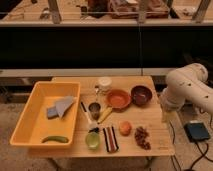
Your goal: Place eraser in paper cup
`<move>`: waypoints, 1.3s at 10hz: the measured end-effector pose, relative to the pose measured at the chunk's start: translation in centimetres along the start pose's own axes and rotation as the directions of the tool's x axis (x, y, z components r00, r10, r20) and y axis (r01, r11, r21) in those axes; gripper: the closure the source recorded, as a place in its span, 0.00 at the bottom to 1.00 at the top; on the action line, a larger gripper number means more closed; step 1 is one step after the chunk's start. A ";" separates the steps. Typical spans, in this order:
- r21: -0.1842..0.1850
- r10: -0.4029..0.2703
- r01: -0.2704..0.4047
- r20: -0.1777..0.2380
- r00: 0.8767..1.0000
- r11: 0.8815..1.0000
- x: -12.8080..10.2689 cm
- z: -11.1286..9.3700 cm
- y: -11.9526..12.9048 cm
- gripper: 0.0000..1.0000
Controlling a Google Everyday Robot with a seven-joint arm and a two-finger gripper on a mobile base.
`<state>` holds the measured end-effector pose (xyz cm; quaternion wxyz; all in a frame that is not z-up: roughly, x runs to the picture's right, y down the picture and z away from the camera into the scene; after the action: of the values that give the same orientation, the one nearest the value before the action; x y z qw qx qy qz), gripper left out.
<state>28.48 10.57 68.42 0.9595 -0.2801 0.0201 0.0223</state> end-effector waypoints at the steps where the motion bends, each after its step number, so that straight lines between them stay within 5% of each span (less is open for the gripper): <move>1: 0.004 -0.011 0.011 0.001 1.000 1.000 -0.2 -0.1 0.1 0.35; 3: 0.023 -0.115 0.115 0.005 0.993 0.993 -1.6 -0.3 1.4 0.35; 4: 0.036 -0.212 0.212 0.015 0.977 0.977 -2.9 -0.6 2.5 0.35; 6: 0.059 -0.396 0.394 0.047 0.917 0.917 -7.3 -1.0 5.1 0.35; 7: 0.070 -0.474 0.470 0.059 0.879 0.880 -9.3 -1.1 6.2 0.35; 8: 0.095 -0.606 0.600 0.069 0.792 0.795 -12.5 -1.4 8.3 0.35; 9: 0.110 -0.684 0.676 0.064 0.727 0.729 -14.3 -1.5 9.7 0.35; 11: 0.131 -0.780 0.771 0.051 0.623 0.624 -17.0 -1.8 11.6 0.35; 13: 0.132 -0.787 0.778 0.047 0.614 0.615 -17.1 -1.8 11.8 0.35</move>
<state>10.69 18.96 61.47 0.8853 -0.2116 -0.1514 -0.3854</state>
